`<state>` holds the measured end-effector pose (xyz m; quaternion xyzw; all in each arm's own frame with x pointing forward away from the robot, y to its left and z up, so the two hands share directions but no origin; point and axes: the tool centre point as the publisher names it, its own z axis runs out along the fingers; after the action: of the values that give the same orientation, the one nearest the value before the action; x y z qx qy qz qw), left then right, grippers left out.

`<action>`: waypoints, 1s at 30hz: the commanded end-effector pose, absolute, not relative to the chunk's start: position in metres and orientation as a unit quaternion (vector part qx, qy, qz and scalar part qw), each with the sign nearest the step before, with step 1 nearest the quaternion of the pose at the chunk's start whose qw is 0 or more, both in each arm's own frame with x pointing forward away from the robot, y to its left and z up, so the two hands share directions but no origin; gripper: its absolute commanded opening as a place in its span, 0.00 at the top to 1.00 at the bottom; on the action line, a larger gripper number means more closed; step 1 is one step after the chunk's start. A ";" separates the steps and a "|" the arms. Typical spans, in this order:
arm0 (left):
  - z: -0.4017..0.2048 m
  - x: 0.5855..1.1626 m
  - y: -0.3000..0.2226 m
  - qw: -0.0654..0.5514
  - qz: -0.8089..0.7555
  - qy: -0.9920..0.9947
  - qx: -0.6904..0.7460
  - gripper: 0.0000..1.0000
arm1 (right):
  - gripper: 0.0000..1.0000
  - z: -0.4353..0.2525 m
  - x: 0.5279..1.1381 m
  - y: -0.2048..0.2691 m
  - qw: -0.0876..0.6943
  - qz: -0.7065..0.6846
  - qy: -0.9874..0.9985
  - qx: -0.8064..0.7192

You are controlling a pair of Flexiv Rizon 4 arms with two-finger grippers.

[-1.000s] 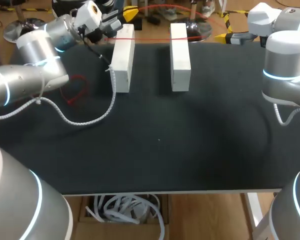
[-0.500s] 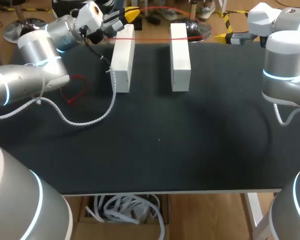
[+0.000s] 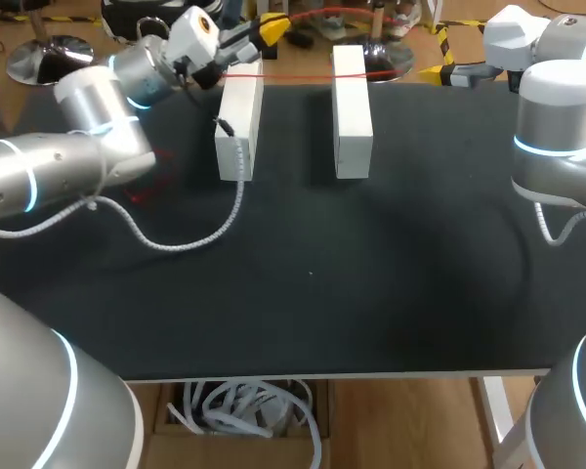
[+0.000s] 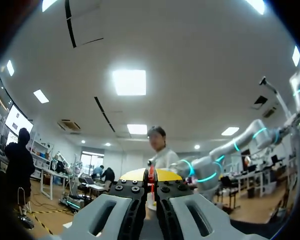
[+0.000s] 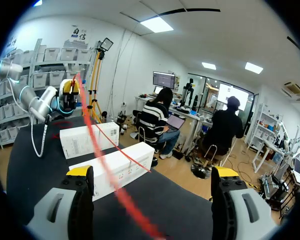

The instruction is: Grab the tape and strap the tape.

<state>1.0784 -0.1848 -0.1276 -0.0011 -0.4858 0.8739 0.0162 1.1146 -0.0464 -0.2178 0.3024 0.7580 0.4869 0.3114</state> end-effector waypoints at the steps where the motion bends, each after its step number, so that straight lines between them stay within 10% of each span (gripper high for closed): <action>1: -0.133 1.089 -0.195 0.021 0.880 -0.473 -0.021 1.00 | 0.00 -0.217 1.114 -0.047 0.311 0.487 0.758 0.302; 30: -0.125 1.078 -0.206 0.010 0.876 -0.481 -0.041 1.00 | 0.00 -0.217 1.114 -0.047 0.311 0.487 0.758 0.302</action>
<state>1.0775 -0.2057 -0.1239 -0.0398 -0.4820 0.8752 0.0093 1.1146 -0.0464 -0.2178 0.3023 0.7580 0.4869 0.3114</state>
